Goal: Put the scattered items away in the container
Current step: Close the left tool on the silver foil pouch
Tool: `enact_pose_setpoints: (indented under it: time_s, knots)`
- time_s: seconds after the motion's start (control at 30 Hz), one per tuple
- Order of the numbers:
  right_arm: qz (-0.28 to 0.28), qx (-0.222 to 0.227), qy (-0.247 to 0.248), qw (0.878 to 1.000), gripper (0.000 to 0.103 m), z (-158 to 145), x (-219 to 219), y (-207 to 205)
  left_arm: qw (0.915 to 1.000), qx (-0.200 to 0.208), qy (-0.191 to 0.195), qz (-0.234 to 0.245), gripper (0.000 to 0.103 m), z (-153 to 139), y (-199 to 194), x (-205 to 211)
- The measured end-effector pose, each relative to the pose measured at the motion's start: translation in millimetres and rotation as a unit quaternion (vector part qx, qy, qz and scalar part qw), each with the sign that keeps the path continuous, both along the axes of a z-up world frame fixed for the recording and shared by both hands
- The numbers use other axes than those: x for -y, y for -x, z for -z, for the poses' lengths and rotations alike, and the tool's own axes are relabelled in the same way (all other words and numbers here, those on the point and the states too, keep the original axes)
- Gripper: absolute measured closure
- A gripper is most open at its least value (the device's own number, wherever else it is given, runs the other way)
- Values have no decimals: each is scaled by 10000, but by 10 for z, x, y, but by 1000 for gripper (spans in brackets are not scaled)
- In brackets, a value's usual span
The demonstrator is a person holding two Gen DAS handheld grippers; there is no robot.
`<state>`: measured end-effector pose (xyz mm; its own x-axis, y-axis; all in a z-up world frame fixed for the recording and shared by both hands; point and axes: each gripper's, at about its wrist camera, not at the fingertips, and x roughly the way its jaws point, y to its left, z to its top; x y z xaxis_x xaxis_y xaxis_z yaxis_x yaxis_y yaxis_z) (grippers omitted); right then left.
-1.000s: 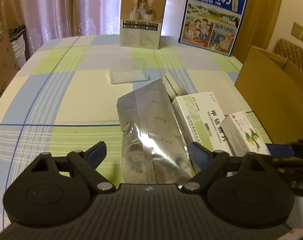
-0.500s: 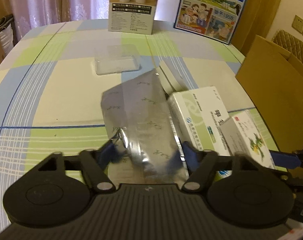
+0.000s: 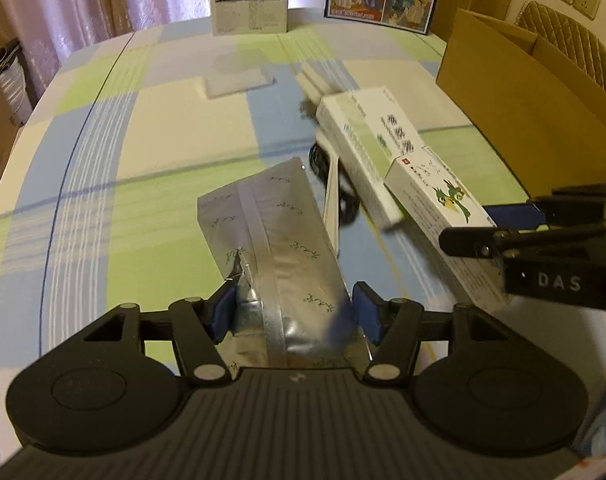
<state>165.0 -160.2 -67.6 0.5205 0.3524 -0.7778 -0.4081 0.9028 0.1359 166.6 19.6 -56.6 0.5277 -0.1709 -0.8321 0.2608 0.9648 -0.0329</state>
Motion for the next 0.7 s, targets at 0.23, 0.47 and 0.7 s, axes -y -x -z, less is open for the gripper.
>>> enact_pose_setpoints:
  time_s: [0.23,0.47,0.7]
  knots:
    - [-67,-159,134,9998,66,104,-94,-9,9998,-39,-83,-203,24,54,31,-123]
    - [-31,-239,216,9995,44,177,-88,-104,9999,-98,13,-129,22,65,-176,-104]
    - [-124,-269,296,9991,44,213,-123,-118,9983,-333,-433,198,22,181,-284,23]
